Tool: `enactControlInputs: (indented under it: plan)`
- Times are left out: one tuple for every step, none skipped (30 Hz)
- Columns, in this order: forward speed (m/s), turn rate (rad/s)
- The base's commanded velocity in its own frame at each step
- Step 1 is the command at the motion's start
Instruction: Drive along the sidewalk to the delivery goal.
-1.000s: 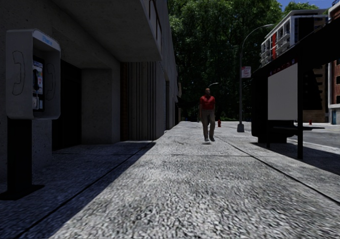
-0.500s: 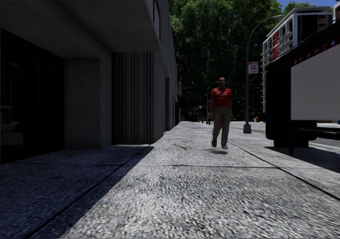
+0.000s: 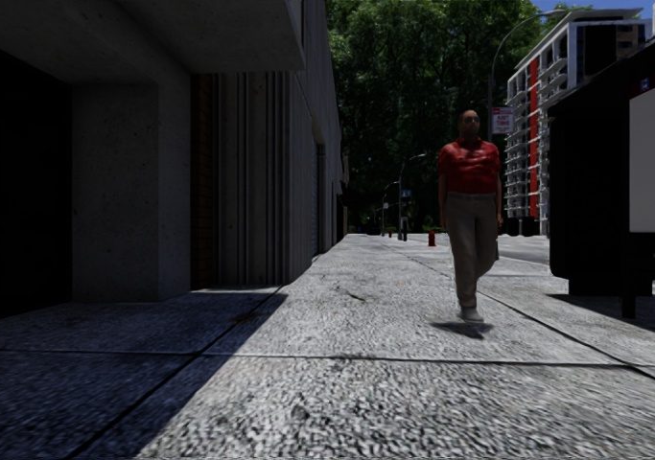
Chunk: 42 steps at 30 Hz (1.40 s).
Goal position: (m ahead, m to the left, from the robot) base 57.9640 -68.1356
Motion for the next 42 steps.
enactControlInputs:
  plan:
    - [2.00,0.00]
    - [2.00,0.00]
    - [2.00,0.00]
    - [2.00,0.00]
    - [2.00,0.00]
    - [2.00,0.00]
    - [2.00,0.00]
    - [2.00,0.00]
    - [2.00,0.00]
    - [2.00,-0.02]
    - [2.00,-0.08]
    - [2.00,-0.08]
    - [2.00,-0.10]
    - [2.00,-0.11]
    - [2.00,-0.12]
    - [2.00,-0.13]
    - [2.00,-0.13]
    - [2.00,-0.15]
    - [2.00,-0.16]
    - [2.00,-0.19]
    - [2.00,-0.19]
    - [2.00,-0.22]
    - [2.00,-0.23]
    - [2.00,-0.23]
    - [2.00,-0.23]
    - [2.00,-0.23]
    - [2.00,-0.23]
    - [2.00,-0.23]
    - [2.00,-0.23]
    - [2.00,-0.24]
    - [2.00,-0.25]
    - [2.00,-0.25]
    - [2.00,-0.27]
    - [2.00,-0.27]
    - [2.00,-0.27]
    - [2.00,-0.27]
    - [2.00,-0.27]
    - [2.00,-0.27]
    - [2.00,-0.27]
    - [2.00,-0.27]
    - [2.00,-0.27]
    - [2.00,-0.27]
